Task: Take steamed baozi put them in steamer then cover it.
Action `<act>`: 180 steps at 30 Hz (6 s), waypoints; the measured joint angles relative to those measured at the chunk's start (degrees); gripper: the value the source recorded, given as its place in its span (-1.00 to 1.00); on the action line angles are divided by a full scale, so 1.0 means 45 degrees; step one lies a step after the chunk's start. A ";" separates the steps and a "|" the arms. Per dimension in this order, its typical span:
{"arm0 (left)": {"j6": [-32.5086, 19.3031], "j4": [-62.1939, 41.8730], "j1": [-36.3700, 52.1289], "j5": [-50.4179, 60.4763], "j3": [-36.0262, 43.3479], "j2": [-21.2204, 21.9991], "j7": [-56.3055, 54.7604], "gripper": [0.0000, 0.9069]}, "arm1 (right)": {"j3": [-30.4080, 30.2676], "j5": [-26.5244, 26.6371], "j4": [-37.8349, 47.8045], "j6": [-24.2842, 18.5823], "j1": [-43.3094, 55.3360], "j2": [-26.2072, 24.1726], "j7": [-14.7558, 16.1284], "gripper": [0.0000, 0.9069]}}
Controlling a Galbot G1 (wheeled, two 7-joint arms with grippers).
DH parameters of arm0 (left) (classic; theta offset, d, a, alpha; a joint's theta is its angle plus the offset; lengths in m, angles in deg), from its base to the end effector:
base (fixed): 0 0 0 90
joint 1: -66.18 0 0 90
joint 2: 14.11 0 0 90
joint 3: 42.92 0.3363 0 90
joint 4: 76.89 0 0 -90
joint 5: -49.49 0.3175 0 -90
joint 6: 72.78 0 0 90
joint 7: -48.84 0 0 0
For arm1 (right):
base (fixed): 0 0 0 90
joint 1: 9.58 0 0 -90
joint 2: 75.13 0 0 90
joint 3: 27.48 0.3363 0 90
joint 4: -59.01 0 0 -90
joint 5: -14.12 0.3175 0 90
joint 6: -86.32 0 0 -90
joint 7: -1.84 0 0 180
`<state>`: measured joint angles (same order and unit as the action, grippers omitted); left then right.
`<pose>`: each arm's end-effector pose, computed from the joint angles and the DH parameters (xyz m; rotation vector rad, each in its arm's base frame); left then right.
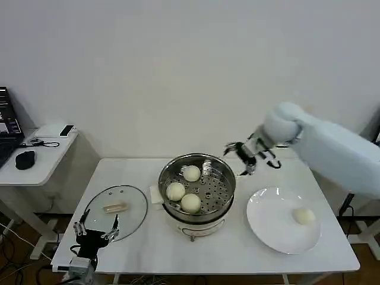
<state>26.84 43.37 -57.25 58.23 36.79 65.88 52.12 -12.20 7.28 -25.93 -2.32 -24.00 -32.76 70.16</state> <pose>0.1342 0.0789 -0.2864 0.0497 -2.8680 -0.5587 0.4768 -0.0636 -0.0365 1.5669 -1.3302 1.8737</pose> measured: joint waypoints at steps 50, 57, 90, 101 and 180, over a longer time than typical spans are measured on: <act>0.0049 -0.0595 0.0107 -0.0205 0.0091 -0.0309 -0.0136 1.00 | 0.3441 -0.3362 0.3361 0.2609 -0.6314 -0.1537 0.0219 1.00; 0.0047 -0.0594 0.0098 -0.0148 0.0112 -0.0233 -0.0138 1.00 | 0.3890 -0.3954 0.3507 0.2424 -0.6873 -0.1513 -0.0087 1.00; 0.0047 -0.0781 0.0233 -0.0072 0.0132 -0.0217 -0.0112 1.00 | 0.4256 -0.4457 0.3900 0.2171 -0.7262 -0.1249 -0.0466 0.47; 0.0047 -0.0772 0.0229 -0.0068 0.0151 -0.0181 -0.0117 1.00 | 0.4408 -0.4361 0.3763 0.2224 -0.7335 -0.1416 -0.0510 0.47; 0.0015 -0.0187 0.0439 0.0011 0.0055 0.0176 -0.0061 1.00 | -0.3011 0.4864 0.3123 0.6449 0.0703 0.3643 -0.0860 0.47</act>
<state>26.91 42.53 -55.27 58.28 37.04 66.67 51.85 -25.76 29.16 -11.88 26.70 -20.84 -16.36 66.29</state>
